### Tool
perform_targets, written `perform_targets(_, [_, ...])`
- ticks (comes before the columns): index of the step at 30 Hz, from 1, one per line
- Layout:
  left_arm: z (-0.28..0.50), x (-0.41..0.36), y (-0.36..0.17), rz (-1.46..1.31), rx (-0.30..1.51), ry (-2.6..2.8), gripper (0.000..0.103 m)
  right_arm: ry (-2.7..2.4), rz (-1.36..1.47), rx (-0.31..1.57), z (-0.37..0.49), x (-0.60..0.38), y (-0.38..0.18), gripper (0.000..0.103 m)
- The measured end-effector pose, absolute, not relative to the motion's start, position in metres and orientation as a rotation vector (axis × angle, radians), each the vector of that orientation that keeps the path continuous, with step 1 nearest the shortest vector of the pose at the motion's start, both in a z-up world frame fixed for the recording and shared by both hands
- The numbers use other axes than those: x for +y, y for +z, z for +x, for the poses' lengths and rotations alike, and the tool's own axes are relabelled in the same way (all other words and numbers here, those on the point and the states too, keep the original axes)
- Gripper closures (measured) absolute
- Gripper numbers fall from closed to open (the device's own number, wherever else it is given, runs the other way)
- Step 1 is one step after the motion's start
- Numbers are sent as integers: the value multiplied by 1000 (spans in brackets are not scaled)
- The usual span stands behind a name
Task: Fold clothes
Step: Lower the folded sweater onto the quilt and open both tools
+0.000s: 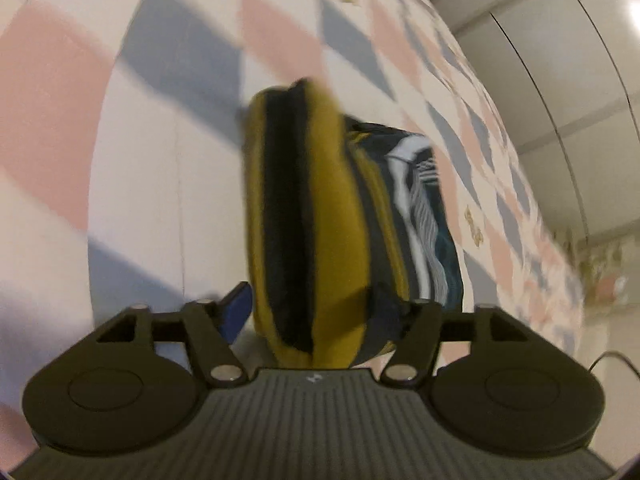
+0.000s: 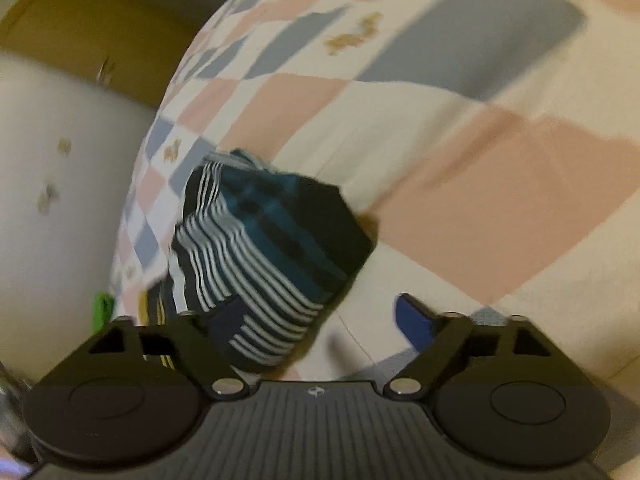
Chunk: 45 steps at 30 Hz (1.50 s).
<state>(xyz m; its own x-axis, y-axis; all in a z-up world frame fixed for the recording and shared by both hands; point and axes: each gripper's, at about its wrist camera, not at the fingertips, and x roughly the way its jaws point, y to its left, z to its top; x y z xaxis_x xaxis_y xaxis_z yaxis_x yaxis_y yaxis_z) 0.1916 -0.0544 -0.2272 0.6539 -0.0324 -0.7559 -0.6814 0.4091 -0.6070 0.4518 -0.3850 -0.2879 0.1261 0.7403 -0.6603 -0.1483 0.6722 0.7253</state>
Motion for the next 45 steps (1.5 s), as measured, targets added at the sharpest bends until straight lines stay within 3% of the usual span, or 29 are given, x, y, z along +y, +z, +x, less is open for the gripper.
perform_targets(2, [189,-50,-244,-1171,720,466,26,700,652,1291,460,-386,-296,3])
perform_targets(4, [193,-44,-261,-1224,696,455,10,700,701,1297,469,-381,-304,1])
perform_targets(7, [203,-33,-278,-1271,638,429,9,686,694,1315,484,-369,-318,0])
perform_targets(11, [226,-16,-285,-1260,625,387,26,719,643,1314,494,-346,-329,0])
perform_targets(13, [235,-8,-283,-1222,649,362,47,730,598,1312,495,-332,-330,15])
perform_targets(14, [236,-4,-281,-1208,661,344,52,731,581,1310,495,-327,-330,18])
perform_targets(16, [234,1,-276,-1196,677,318,61,729,564,1305,495,-320,-328,40])
perform_targets(17, [232,3,-273,-1197,681,308,62,727,571,1306,494,-320,-325,54])
perform_targets(18, [229,6,-269,-1200,681,306,63,724,578,1306,493,-321,-321,58])
perform_targets(25, [179,19,-211,-1167,699,273,65,700,657,1381,445,-335,-268,66])
perform_targets(30, [102,0,-209,-1196,805,279,62,714,689,1462,377,-363,-237,66])
perform_targets(33, [80,-11,-241,-1182,884,326,55,690,656,1534,334,-383,-245,64])
perform_targets(34, [79,-14,-251,-1157,903,331,47,670,631,1554,327,-386,-255,64])
perform_targets(35, [81,-12,-255,-1168,906,332,43,651,606,1573,319,-389,-266,61])
perform_targets(38, [84,-12,-235,-1119,891,357,41,619,562,1595,312,-391,-287,38])
perform_targets(45, [81,-61,-145,-709,985,581,42,692,177,1335,313,-384,-224,20])
